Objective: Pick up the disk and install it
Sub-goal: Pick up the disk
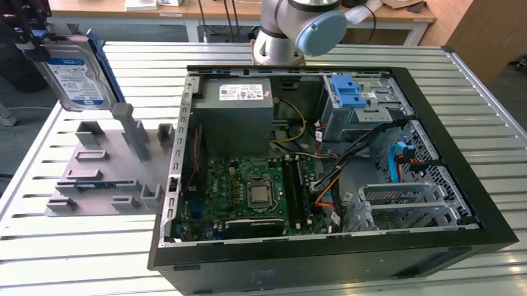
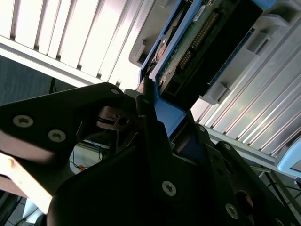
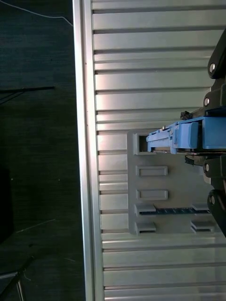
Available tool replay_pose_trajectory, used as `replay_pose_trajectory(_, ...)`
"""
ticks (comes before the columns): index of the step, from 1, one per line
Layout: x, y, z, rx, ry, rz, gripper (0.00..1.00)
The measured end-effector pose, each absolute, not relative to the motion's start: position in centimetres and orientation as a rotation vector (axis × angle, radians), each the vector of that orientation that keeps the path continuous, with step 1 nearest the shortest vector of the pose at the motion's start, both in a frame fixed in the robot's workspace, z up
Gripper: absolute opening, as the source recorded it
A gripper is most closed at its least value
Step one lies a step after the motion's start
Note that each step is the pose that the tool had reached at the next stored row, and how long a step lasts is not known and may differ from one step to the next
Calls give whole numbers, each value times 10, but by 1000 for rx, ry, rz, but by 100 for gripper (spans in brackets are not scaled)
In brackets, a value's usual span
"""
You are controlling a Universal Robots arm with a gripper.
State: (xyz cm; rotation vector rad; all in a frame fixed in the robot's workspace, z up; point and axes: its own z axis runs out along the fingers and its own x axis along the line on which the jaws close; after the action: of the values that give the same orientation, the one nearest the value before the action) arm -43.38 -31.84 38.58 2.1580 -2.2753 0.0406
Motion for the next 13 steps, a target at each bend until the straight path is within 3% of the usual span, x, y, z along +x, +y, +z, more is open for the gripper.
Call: replay_pose_trajectory(13,-434,-318,397,2158,-2275,41,36)
